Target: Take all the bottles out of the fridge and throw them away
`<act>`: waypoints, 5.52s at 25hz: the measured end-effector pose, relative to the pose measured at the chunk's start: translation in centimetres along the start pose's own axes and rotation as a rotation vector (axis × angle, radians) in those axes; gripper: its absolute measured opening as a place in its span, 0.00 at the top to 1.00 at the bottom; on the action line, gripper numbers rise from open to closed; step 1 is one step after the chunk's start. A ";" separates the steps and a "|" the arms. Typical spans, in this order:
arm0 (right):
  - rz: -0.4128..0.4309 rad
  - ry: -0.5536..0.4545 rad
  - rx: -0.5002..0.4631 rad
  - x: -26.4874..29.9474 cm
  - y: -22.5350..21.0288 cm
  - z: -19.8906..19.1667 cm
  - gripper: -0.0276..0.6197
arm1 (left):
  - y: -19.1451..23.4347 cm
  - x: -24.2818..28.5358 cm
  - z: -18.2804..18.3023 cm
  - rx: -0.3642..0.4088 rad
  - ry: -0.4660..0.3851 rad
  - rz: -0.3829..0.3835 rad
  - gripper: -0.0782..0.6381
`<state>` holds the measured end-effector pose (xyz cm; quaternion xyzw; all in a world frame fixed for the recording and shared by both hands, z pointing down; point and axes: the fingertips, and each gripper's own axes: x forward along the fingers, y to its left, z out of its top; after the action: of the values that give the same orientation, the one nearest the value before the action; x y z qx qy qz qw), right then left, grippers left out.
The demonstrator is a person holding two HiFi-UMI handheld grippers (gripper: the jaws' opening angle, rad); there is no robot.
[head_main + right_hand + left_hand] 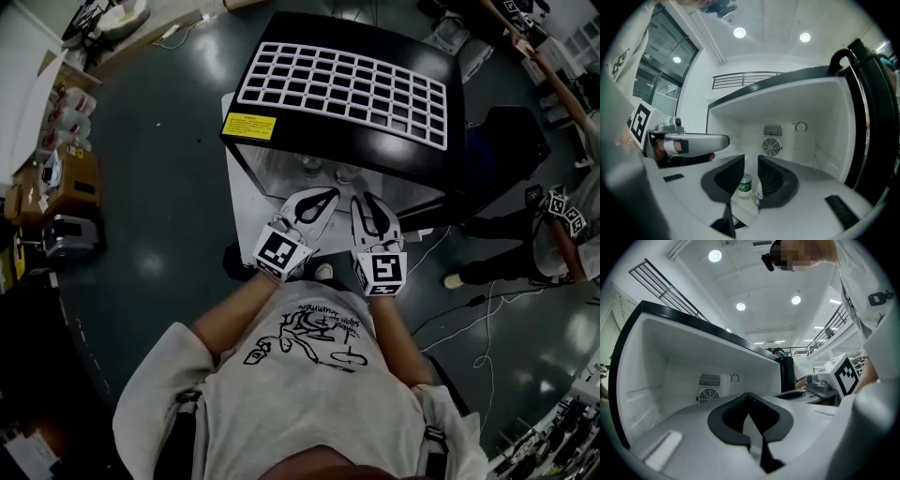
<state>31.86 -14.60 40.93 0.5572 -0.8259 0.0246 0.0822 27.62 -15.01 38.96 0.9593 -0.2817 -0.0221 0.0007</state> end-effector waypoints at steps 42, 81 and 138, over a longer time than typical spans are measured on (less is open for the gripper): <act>-0.042 0.043 0.006 5.5 -3.3 -3.9 0.75 | 3.3 3.9 -4.8 0.042 0.065 0.039 0.88; -0.041 0.053 -0.009 11.7 -4.8 -5.8 0.72 | 6.7 4.9 -7.5 0.021 0.110 0.086 0.88; 0.088 0.043 -0.006 -0.3 -0.4 3.1 0.72 | -0.7 0.5 2.5 0.047 0.067 0.012 0.88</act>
<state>31.95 -14.91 37.81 0.5196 -0.8477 0.0378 0.1004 28.37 -14.65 36.47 0.9576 -0.2875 0.0168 -0.0120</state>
